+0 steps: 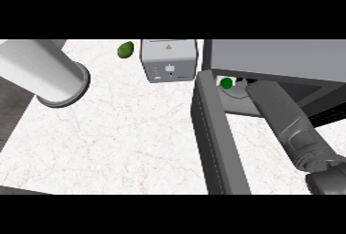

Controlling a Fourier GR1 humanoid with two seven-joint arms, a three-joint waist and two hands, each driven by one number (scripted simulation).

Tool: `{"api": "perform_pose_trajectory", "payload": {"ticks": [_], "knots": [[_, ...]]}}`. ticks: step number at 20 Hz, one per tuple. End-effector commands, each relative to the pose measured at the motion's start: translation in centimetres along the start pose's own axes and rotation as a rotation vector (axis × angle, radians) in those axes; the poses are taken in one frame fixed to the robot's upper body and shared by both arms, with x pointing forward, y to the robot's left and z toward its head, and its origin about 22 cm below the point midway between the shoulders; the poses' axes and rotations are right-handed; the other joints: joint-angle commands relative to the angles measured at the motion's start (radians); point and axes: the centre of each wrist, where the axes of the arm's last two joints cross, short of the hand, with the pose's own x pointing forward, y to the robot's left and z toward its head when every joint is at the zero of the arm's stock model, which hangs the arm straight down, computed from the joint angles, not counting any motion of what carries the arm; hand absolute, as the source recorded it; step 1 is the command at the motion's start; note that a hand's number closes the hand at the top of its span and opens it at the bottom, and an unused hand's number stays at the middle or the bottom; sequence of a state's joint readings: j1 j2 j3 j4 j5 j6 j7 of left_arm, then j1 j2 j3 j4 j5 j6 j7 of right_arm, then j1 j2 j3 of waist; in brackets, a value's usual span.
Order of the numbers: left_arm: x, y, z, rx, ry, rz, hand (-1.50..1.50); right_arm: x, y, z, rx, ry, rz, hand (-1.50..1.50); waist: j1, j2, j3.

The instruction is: Pick up the milk, place it into the microwave and close the microwave

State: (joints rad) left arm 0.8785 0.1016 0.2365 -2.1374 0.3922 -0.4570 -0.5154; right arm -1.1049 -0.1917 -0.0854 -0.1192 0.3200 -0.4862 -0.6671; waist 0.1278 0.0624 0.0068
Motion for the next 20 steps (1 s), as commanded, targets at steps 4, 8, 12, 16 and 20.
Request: {"api": "perform_pose_trajectory", "payload": {"ticks": [4, 8, 12, 16, 20], "knots": [[0.1, 0.1, -0.6, -0.052, 0.004, -0.003, -1.50, -0.1, 0.1, 0.1, 0.066, 0.008, -0.075, -1.50, 0.003, -0.009, -0.002], [-0.4, -0.7, -1.3, -0.086, 0.005, 0.027, -1.50, 0.0, 1.1, 0.7, 0.094, -0.030, -0.150, -1.50, -0.003, -0.006, -0.001], [-1.4, -1.9, -1.2, -0.088, 0.011, 0.049, -1.50, -0.9, 0.5, 1.2, 0.121, -0.040, -0.232, -1.50, -0.016, -0.014, -0.002], [-1.4, -1.9, -1.4, -0.115, 0.023, 0.070, -1.50, -1.8, 1.4, 2.7, 0.119, -0.053, -0.311, -1.50, -0.033, -0.022, -0.002], [-1.1, -3.8, -3.0, -0.145, 0.016, 0.070, -1.50, -1.9, 2.0, 3.2, 0.155, -0.059, -0.418, -1.50, -0.063, -0.030, -0.002]]}}
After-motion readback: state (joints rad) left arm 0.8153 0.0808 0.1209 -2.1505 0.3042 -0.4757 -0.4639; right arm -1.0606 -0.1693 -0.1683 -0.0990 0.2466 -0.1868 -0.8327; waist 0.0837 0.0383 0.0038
